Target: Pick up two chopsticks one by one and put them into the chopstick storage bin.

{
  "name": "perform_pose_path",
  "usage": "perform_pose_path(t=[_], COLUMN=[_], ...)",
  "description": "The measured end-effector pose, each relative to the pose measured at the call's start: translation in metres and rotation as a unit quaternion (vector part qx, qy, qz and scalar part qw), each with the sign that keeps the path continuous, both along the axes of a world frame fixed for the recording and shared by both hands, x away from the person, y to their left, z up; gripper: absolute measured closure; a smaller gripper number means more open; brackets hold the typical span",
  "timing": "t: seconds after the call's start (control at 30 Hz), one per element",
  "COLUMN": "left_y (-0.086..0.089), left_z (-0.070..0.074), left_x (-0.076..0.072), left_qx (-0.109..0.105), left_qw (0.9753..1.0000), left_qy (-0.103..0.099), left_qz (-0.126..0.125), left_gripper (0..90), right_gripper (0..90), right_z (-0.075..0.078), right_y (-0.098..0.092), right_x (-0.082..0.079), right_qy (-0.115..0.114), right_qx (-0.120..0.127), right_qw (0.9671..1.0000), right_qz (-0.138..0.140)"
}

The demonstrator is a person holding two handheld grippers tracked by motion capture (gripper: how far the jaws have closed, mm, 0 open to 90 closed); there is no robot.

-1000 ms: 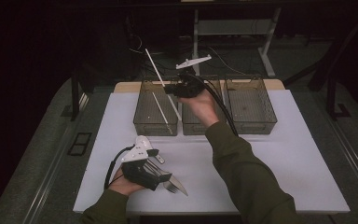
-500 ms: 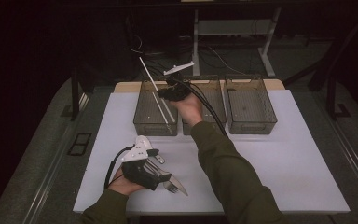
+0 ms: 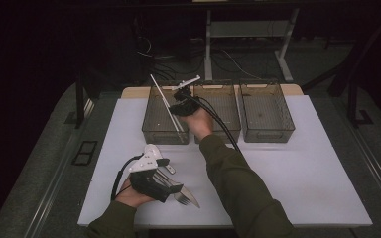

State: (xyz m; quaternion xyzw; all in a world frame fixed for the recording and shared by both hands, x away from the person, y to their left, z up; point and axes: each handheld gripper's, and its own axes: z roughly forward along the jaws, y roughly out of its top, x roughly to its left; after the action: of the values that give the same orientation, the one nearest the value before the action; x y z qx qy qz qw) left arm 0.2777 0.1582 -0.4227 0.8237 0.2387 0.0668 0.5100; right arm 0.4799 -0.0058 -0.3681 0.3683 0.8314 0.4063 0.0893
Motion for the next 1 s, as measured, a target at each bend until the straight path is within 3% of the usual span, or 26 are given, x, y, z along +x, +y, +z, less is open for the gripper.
perform_pose_path(t=[0.27,0.63,0.83,1.0], left_y=[0.0,0.0,0.0,0.0], left_z=[0.0,0.0,0.0,0.0], left_x=[0.0,0.0,0.0,0.0], left_qx=[-0.002,-0.002,-0.002,0.001], left_qw=[1.0,1.0,1.0,1.0], left_qy=[0.0,0.0,0.0,-0.001], left_qz=[0.0,-0.002,-0.002,-0.004], left_gripper=[0.0,0.0,0.0,0.0], right_gripper=[84.5,79.9,76.5,67.3], right_z=[-0.011,-0.013,-0.005,0.003], right_y=[0.007,0.006,0.003,-0.004], right_x=[0.001,0.002,-0.001,-0.007], right_qy=[0.011,0.019,0.012,0.009], right_qx=[-0.026,-0.041,-0.029,-0.011], right_qw=[0.9996,0.999,0.9995,0.9998], right_qz=[-0.007,-0.005,0.0,0.017])
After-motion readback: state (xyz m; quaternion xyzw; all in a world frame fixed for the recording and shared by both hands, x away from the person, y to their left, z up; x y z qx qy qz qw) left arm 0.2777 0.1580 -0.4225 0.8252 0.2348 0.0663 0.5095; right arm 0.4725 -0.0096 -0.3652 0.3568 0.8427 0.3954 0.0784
